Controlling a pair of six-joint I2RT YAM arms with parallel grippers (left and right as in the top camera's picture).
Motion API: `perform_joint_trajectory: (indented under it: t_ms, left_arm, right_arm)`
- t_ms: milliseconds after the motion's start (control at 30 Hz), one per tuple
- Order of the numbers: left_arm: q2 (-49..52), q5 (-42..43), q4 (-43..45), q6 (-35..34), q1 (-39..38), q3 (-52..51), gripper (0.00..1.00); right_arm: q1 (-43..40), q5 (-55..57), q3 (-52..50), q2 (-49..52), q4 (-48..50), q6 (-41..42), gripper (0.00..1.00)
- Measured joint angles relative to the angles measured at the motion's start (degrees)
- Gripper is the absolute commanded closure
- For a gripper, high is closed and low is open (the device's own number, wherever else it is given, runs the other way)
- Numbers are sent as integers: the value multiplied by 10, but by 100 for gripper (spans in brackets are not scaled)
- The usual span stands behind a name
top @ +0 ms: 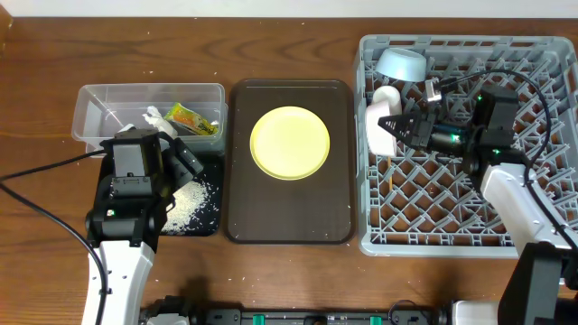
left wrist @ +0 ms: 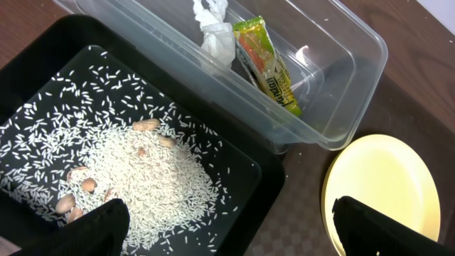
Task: Sort waste into correct bins and load items into the dishwasher rack
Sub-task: 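Lower the pink plate into the rack and release it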
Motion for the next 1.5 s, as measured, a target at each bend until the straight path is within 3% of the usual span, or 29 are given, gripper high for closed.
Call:
perform_joint_trajectory:
  t_ms: [200, 367, 967, 1167, 1267, 1300, 1500]
  left_arm:
    - [0, 0, 0, 0, 0, 0, 5]
    - [0, 0, 0, 0, 0, 0, 5]
    - [0, 0, 0, 0, 0, 0, 5]
    - [0, 0, 0, 0, 0, 0, 5]
    - [0, 0, 0, 0, 0, 0, 5]
    - [0, 0, 0, 0, 0, 0, 5]
    - [0, 0, 0, 0, 0, 0, 5]
  right_arm:
    - [0, -19, -9, 0, 75, 92, 99]
    - [0, -25, -12, 0, 77, 126, 99]
    - [-72, -59, -74, -4, 85, 125, 98]
    - [-101, -70, -81, -1, 78, 122, 79]
    - [-116, -73, -82, -1, 79, 122, 56]
    - [-120, -74, -82, -1, 81, 123, 52]
    - [-152, -79, -83, -1, 99, 120, 46]
